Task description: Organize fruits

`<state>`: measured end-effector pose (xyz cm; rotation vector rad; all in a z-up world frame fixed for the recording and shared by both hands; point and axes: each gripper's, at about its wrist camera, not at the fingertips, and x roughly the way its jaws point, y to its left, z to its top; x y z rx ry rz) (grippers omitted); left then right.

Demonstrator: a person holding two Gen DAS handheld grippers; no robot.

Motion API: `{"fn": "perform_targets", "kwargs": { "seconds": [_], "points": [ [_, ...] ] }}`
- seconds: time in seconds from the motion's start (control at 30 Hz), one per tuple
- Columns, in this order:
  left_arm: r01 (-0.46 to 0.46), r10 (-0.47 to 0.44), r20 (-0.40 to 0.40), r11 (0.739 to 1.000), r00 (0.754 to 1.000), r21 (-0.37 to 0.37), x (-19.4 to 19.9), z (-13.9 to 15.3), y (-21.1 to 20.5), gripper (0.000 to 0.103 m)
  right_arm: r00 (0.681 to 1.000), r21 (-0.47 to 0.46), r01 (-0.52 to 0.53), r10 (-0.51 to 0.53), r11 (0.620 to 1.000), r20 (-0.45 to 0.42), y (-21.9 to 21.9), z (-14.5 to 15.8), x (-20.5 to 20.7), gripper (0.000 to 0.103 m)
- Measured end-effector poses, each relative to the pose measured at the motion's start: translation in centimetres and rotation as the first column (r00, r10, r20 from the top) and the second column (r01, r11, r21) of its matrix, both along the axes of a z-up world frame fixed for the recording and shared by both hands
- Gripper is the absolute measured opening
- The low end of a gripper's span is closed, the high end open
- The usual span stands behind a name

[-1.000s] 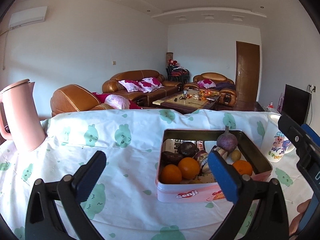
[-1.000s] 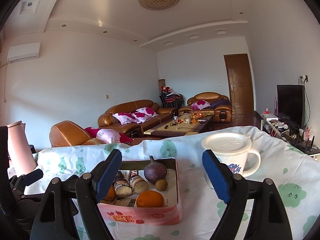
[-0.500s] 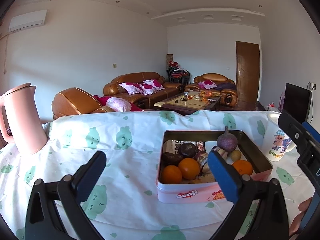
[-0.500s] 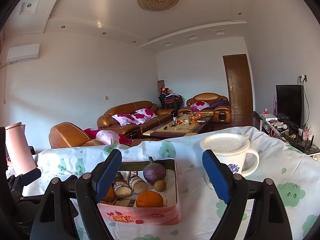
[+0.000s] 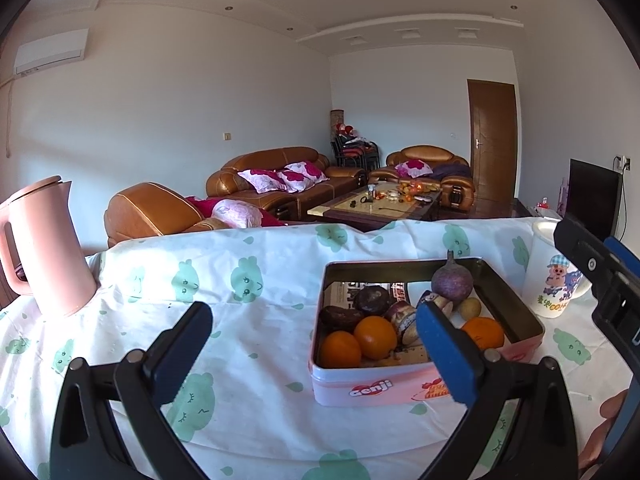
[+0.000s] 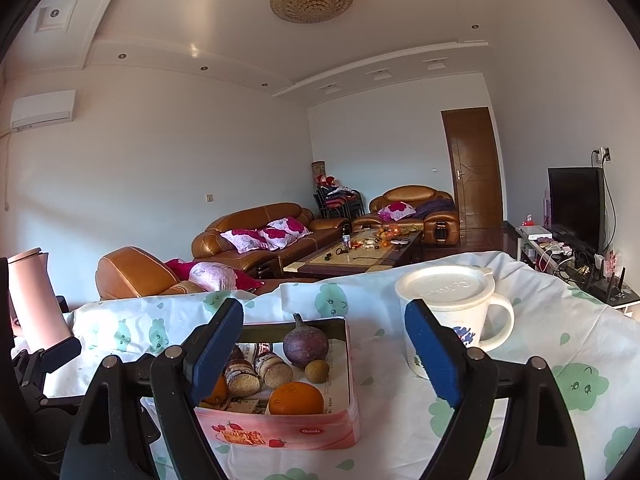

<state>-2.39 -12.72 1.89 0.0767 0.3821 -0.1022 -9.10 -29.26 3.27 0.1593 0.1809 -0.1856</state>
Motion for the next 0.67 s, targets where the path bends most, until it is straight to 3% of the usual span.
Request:
{"fn": "perform_targets", "kwargs": {
  "seconds": [0.67],
  "points": [
    [0.013,-0.013,-0.017,1.000,1.000,0.000,0.26,-0.15,-0.06,0.103,1.000,-0.006,-0.003,0.003,1.000,-0.013,0.27,0.03,0.48,0.084]
  ]
}}
